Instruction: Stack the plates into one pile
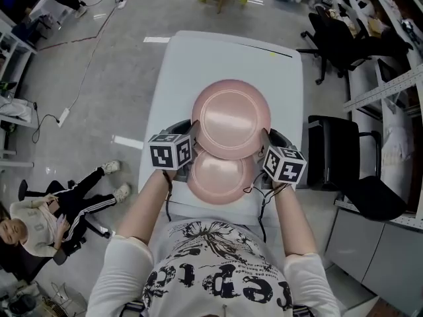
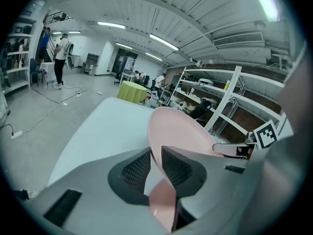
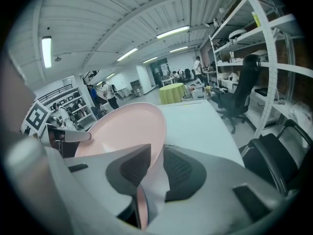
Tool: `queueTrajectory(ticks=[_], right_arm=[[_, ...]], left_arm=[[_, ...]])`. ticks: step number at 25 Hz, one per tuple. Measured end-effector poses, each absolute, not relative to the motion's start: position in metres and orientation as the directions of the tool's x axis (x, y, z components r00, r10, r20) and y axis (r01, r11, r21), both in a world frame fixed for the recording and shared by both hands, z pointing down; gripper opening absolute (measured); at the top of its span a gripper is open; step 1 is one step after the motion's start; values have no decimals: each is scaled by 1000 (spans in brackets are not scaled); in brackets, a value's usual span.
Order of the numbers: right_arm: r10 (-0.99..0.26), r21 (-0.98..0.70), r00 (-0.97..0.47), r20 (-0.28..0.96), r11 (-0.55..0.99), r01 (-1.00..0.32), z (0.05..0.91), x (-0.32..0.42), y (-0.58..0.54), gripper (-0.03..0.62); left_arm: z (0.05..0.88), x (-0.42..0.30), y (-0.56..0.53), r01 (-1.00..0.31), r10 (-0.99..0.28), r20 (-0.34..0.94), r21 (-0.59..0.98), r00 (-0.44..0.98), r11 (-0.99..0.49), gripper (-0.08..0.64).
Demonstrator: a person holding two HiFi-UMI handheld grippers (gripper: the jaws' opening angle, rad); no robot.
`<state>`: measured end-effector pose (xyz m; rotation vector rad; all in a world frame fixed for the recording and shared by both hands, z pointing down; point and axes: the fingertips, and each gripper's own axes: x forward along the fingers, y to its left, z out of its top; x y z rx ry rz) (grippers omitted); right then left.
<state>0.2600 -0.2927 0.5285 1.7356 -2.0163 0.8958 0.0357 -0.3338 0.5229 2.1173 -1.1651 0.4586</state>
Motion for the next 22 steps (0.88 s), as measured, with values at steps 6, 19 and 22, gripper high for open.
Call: queueTrajectory(ticks=[6,19,22], right_arm=[[-745,-259,-224,628,71,-963,532,245,-238,87],[-712,-285,-265,651,95,-954,548,215,-158,87],[-697,-282,-267,666,97,-954,556,209,-143,87]], left_arm=[[527,20,-276,-851,-606,598,386,525,-356,86],[552,-10,-190,-865,-581,641,376,501,-331,86],[561,-16,-175,-881,-574,669,343,472,-325,86]])
